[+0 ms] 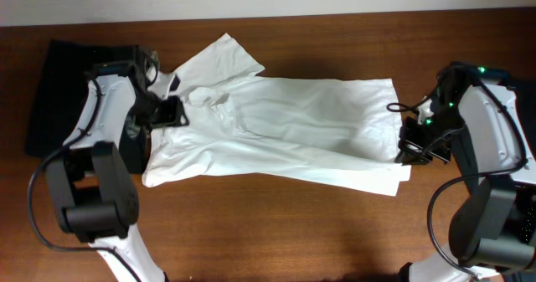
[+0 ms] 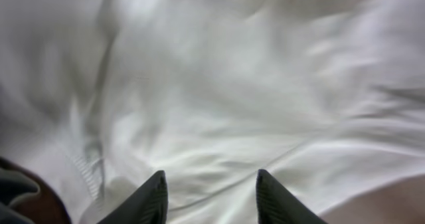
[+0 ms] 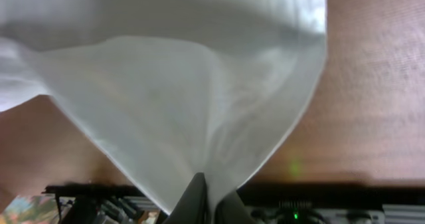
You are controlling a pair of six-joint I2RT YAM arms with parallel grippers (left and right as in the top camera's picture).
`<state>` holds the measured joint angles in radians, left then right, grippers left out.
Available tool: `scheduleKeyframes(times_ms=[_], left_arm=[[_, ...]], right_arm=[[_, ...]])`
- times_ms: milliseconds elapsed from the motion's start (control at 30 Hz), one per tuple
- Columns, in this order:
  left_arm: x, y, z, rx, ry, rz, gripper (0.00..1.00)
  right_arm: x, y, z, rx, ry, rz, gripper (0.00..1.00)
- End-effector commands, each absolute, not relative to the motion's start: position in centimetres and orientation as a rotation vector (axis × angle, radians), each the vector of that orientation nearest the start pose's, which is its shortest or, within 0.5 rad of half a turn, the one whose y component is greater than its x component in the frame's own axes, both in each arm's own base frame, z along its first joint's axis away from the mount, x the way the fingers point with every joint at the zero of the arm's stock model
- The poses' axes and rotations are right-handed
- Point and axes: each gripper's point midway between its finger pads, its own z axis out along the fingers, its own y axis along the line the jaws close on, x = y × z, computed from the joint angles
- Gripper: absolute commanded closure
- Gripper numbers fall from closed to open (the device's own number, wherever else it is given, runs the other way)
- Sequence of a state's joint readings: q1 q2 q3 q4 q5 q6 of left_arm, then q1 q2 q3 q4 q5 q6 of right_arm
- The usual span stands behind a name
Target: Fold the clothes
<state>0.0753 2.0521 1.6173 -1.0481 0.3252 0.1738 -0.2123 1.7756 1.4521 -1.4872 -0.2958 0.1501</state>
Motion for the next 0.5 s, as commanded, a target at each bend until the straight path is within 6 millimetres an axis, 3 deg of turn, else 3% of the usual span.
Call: scheduleKeyframes(times_ms=[0, 133, 300, 400, 433, 467], left_arm=[[43.1, -7.5, 9.4, 0.51, 2.779, -0.516, 0.44], [45.9, -11.0, 7.5, 0.652, 2.672, -0.433, 0.29], [47.4, -13.0, 3.0, 0.706, 2.665, -0.426, 0.29], [47.7, -13.1, 1.8, 0.708, 2.666, -0.428, 0.56], [47.7, -13.1, 1.9, 0.707, 2.667, -0.428, 0.8], [47.8, -13.1, 2.2, 0.707, 2.666, -0.426, 0.97]], right_arm=[[28.5, -0.7, 12.3, 0.634, 3.213, 0.461, 0.94], [29.4, -0.9, 12.1, 0.649, 3.173, 0.449, 0.93], [30.3, -1.1, 12.0, 0.635, 3.141, 0.443, 0.89], [30.7, -1.2, 11.9, 0.628, 3.125, 0.44, 0.88], [30.9, -1.2, 11.8, 0.626, 3.12, 0.439, 0.86], [31.0, -1.3, 11.6, 0.627, 3.121, 0.432, 0.85]])
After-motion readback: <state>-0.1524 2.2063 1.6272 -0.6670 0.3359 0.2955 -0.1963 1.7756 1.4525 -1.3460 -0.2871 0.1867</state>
